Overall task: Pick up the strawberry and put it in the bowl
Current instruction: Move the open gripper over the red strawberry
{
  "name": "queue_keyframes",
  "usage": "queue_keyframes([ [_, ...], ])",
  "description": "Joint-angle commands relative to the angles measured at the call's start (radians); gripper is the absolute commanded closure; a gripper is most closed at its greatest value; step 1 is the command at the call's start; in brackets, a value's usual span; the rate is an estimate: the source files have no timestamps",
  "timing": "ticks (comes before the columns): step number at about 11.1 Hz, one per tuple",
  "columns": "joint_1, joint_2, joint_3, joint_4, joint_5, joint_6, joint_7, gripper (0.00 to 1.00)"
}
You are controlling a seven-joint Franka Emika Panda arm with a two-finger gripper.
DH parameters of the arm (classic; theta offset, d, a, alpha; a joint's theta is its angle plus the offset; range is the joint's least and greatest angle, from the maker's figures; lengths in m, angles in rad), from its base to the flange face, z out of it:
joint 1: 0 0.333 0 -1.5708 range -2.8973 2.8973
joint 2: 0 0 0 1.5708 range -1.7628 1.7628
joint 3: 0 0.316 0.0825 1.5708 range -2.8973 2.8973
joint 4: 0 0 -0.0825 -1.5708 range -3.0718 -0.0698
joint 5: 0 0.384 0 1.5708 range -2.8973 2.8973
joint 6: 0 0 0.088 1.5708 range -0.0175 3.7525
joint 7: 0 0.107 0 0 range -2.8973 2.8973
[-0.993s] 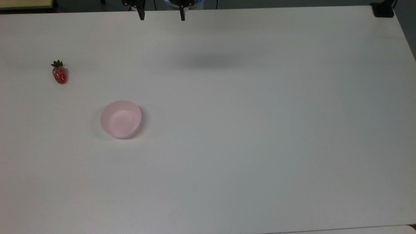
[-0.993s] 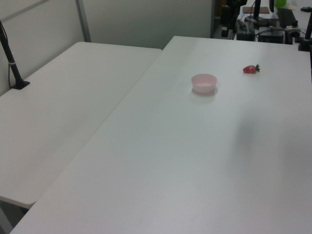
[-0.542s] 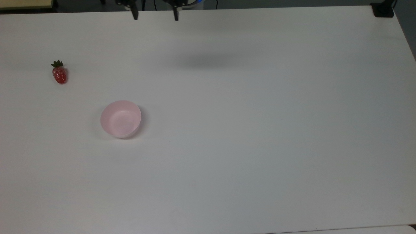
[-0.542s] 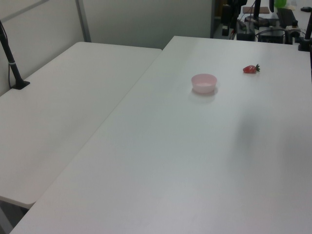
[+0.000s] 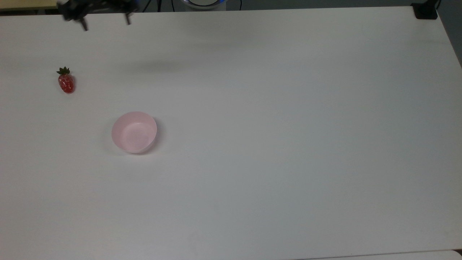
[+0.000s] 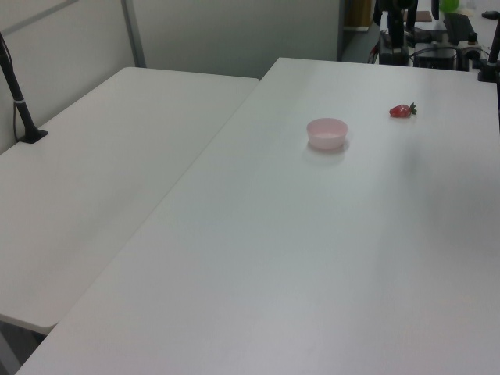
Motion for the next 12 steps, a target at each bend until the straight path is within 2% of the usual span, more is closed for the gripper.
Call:
queue_keyframes([
  [1, -0.132, 0.115, -0.001, -0.034, -0.030, 0.170, -0.124, 0.00],
  [3, -0.196, 0.176, -0.003, -0.083, -0.032, 0.349, -0.143, 0.00],
  [5, -0.226, 0.244, -0.009, -0.092, -0.035, 0.440, -0.142, 0.00],
  [8, -0.226, 0.295, -0.016, -0.094, -0.073, 0.471, -0.133, 0.04],
  [11, -0.224, 0.358, -0.016, -0.094, -0.078, 0.508, -0.113, 0.14],
  [12, -0.223, 0.373, -0.016, -0.094, -0.091, 0.522, -0.099, 0.14],
])
